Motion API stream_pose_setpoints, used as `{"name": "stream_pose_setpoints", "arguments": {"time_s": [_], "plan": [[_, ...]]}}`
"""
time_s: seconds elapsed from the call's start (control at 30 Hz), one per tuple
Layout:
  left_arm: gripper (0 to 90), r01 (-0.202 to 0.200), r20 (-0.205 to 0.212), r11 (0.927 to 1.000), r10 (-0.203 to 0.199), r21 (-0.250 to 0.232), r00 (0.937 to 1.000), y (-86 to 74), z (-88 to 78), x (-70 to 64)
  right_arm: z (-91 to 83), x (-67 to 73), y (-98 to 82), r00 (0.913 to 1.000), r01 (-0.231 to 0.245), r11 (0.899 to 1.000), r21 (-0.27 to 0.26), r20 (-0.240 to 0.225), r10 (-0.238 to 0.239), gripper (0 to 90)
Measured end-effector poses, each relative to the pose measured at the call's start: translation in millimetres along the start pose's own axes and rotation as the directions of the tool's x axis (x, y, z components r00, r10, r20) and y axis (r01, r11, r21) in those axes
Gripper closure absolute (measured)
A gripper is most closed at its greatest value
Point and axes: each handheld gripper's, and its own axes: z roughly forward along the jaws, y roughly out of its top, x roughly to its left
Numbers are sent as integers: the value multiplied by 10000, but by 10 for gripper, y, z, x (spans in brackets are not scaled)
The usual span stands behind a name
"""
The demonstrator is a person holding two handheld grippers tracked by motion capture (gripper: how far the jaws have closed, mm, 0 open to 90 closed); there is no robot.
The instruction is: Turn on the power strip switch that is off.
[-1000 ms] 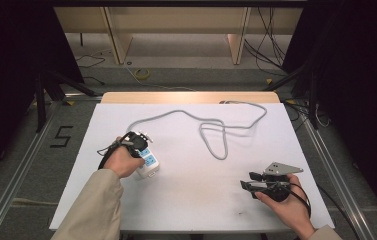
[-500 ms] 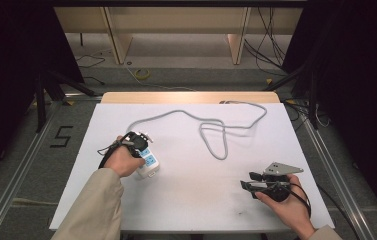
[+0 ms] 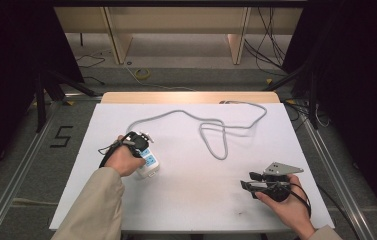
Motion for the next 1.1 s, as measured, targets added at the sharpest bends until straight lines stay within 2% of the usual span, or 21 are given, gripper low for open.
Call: {"name": "stream_pose_setpoints", "arguments": {"time_s": [1.1], "plan": [[899, -61, -238, 9992, 70, 386, 9997, 51, 18, -34, -2, 0, 0, 10000, 13, 10000, 4, -5, -13, 496]]}}
